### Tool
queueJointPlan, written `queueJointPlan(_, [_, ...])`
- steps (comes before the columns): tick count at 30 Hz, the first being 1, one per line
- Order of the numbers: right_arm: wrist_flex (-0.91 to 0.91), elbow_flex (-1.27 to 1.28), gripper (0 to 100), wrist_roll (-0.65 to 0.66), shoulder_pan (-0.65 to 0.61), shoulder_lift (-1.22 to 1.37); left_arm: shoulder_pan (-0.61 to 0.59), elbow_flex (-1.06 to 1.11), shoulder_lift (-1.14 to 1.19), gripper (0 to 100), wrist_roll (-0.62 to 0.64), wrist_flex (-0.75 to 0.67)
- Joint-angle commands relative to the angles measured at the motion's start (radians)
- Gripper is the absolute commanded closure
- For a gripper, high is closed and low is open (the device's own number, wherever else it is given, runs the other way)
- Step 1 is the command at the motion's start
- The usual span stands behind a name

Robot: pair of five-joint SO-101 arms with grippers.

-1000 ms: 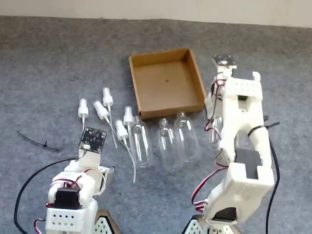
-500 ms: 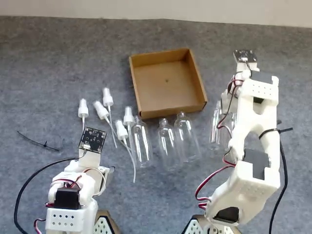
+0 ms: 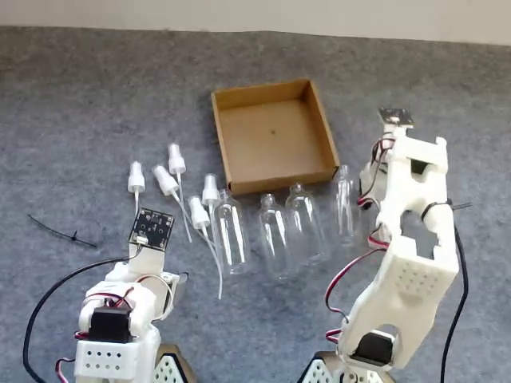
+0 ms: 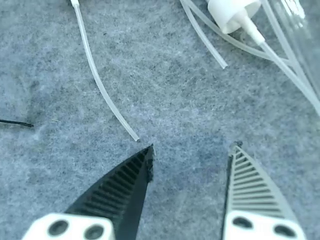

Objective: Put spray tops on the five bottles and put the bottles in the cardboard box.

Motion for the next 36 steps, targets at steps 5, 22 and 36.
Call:
queueJointPlan(5, [-0.002, -0.104, 92.2, 0.012, 0.038, -0.007, 0.016, 0.019, -0.005, 78, -0.008, 0.005])
queueJointPlan(22, [0.294, 0.001, 94.7, 0.336, 0.127, -0.392, -0.122, 0.019, -0.008, 78, -0.084, -0.081])
queueJointPlan(36, [-0.079, 0.4, 94.1, 0.382, 0.237, -0.363, -0.429, -0.292, 0.097, 78, -0.29, -0.321])
